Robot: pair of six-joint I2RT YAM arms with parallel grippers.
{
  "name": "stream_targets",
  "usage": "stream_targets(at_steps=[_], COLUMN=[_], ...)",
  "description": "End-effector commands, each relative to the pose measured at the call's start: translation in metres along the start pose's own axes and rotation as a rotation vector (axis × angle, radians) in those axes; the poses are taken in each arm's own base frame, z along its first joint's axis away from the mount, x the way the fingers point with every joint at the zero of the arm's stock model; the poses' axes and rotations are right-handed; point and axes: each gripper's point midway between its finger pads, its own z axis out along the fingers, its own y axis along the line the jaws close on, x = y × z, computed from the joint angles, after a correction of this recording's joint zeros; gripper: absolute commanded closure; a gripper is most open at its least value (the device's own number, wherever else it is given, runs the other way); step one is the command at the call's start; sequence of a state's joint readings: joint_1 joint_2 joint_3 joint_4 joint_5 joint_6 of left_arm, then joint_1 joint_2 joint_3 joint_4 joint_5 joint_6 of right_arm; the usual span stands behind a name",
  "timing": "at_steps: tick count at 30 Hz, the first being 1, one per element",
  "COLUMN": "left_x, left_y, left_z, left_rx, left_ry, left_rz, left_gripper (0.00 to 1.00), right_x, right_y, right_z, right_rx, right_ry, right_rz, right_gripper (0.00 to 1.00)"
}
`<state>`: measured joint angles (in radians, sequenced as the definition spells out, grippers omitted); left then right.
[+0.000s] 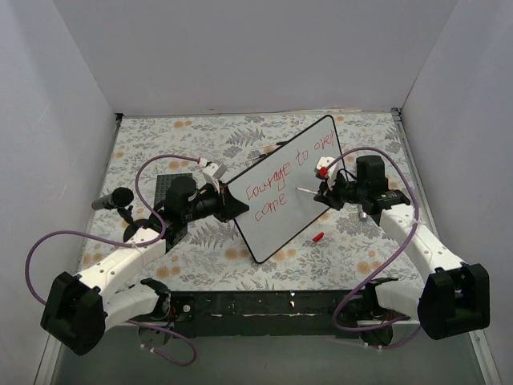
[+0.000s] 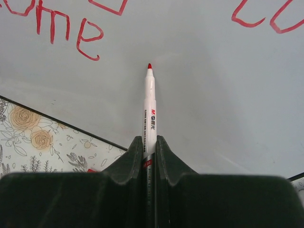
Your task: Write a sentence on the whiteboard
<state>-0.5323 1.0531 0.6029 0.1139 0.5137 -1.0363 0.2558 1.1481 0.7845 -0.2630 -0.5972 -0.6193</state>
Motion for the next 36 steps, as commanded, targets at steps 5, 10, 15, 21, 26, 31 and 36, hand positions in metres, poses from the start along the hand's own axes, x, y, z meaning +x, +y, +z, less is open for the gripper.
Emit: stream_targets(at_steps=[5,10,15,21,26,31,36], left_x=[-0.003,-0.004,-0.003,-0.003,-0.003,-0.003,-0.003], left_y=[0.000,0.000,0.000,0.001,0.003,0.003,0.003], left_z=[0.001,0.002,0.002,0.002,0.003,0.003,0.003], left_rx=[0.000,0.003,0.002,-0.002,-0.008,-0.010,-0.010], left_ry=[0.007,0.010,0.012,0.014,0.016,0.016,0.016], left_rz=[0.037,0.038,0.037,0.038,0.041,0.043,0.046], left_gripper=[1.00,1.00,1.00,1.00,1.00,1.00,1.00], right_x=[-0.027,-0.030,-0.033,-0.029,-0.019,-0.011,-0.005], right_y=[-0.017,-0.014,-0.006,0.000,0.004,0.009,0.009], right_z=[0.001,0.004,0.007,0.009,0.010,0.008,0.007], right_rx=[0.036,0.015,-0.014,-0.048,-0.067,-0.081,-0.076], right_ry=[-0.058,-0.066,-0.073,-0.059,-0.020,0.006,0.026], right_rz=[-0.036,-0.030,-0.046,-0.054,-0.046,-0.047,-0.047], right_gripper=[0.99,0.99,0.99,0.99,0.99,0.99,0.99])
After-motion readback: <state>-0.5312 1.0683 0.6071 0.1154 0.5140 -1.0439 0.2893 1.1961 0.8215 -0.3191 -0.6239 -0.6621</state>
